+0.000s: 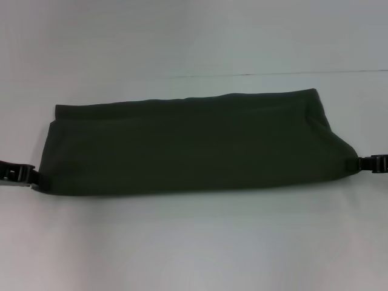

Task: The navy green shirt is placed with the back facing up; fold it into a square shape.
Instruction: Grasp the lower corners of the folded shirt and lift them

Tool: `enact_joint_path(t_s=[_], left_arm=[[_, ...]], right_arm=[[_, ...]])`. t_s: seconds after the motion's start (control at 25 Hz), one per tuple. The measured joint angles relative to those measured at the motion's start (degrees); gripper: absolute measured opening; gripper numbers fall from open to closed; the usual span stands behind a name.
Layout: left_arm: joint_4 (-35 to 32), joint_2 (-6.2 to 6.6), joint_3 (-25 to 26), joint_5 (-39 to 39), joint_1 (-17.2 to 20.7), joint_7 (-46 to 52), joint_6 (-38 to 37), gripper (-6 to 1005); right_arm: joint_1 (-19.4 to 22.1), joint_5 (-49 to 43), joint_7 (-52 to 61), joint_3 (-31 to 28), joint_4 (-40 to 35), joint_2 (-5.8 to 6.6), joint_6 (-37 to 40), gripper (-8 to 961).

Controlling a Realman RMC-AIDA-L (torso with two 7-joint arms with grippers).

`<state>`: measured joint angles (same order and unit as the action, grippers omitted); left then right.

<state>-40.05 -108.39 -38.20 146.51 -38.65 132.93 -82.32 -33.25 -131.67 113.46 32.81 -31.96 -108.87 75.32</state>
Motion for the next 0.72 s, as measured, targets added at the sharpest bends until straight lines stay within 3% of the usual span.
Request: enact_joint_path(t_s=[0.72], left_arm=[[-1.27, -0.01, 0.59, 2.83, 1.28, -1.74, -5.85, 13]], right_arm=[[3.55, 0.06, -1.26, -0.51, -0.04, -0.39, 4.88, 21]])
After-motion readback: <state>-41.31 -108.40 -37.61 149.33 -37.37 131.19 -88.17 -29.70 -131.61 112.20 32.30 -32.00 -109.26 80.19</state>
